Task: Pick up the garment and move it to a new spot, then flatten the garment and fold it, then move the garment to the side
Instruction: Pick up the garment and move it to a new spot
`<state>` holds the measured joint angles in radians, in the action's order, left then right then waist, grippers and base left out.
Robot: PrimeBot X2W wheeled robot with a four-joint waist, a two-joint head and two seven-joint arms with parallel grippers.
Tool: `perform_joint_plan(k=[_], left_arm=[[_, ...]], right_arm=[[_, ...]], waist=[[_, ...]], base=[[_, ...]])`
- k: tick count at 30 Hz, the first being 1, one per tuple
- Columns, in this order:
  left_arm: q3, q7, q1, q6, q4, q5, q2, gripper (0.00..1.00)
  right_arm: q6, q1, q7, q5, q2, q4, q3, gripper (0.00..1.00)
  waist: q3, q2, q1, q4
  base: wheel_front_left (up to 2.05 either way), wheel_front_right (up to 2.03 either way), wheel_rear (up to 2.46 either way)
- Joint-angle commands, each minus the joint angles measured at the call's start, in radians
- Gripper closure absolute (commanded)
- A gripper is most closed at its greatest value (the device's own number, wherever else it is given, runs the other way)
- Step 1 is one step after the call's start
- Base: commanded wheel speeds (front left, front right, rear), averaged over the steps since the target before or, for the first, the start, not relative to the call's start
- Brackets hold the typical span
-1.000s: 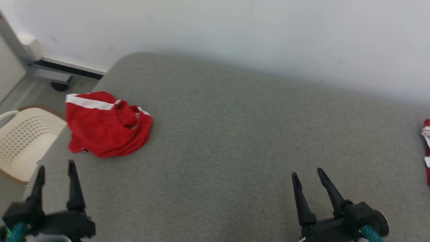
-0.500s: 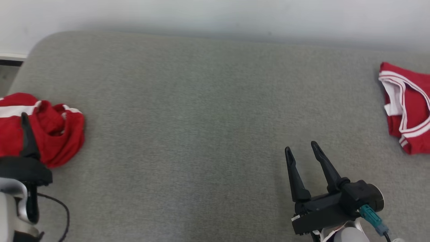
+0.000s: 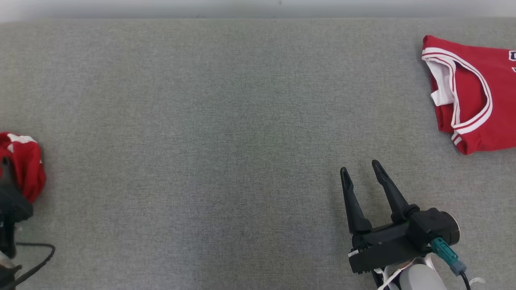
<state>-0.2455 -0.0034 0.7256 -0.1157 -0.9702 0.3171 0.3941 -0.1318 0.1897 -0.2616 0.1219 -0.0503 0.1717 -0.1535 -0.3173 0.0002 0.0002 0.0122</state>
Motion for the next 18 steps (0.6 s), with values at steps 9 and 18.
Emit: perform_joint_plan(k=[9,18], left_arm=[[-0.006,0.128,0.038,0.040,-0.134,0.031,0.008,0.00],[0.015,0.007,0.063,0.026,-0.114,0.019,0.026,1.00]], right_arm=[[0.002,0.003,-0.004,-0.003,0.000,0.008,-0.004,0.00],[0.002,-0.007,-0.004,-0.005,0.000,0.017,0.003,0.00]], waist=[[0.014,-0.0002,-0.0002,-0.007],[0.038,-0.0002,-0.0002,-0.005]], base=[[0.00,0.00,0.00],[0.00,0.00,0.00]])
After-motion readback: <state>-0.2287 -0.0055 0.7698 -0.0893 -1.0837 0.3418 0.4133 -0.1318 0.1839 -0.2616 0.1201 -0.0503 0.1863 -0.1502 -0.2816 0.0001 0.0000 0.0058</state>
